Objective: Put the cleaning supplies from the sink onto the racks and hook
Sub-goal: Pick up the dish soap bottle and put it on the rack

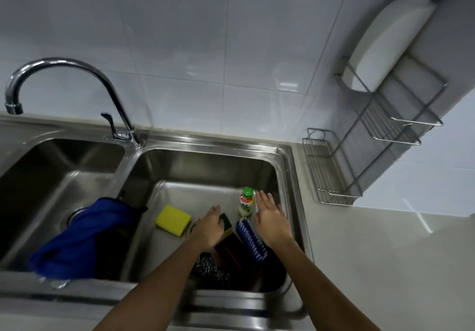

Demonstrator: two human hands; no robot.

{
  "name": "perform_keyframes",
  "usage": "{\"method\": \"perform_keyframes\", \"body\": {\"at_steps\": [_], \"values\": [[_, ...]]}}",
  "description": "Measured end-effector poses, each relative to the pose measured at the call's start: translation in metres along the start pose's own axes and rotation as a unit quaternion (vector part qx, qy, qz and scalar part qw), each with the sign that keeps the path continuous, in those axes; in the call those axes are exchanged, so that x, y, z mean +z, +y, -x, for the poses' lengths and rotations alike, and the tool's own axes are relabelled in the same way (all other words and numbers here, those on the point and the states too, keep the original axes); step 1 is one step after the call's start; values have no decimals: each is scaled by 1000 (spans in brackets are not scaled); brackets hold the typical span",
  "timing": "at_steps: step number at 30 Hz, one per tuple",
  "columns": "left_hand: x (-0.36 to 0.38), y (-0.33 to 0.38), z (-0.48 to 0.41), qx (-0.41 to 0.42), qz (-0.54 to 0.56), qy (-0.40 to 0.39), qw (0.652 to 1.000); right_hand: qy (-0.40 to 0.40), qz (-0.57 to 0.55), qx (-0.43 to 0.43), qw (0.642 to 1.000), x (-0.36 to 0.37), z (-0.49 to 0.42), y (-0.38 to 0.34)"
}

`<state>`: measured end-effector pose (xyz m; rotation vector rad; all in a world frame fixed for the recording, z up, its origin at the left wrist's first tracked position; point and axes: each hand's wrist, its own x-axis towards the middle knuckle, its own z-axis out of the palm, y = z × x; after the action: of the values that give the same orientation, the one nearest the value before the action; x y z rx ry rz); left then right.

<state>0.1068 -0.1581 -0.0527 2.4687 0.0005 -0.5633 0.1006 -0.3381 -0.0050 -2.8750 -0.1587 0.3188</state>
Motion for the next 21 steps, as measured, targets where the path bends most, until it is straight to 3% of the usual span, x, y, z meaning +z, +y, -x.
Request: {"method": "perform_keyframes", "body": {"at_steps": [15, 21], "values": [[39, 12, -73, 16, -11, -31, 999, -39, -76, 5, 996, 24, -92, 14], [59, 21, -90, 27, 60, -37, 997, -38, -72, -18, 996, 43, -111, 23]]}}
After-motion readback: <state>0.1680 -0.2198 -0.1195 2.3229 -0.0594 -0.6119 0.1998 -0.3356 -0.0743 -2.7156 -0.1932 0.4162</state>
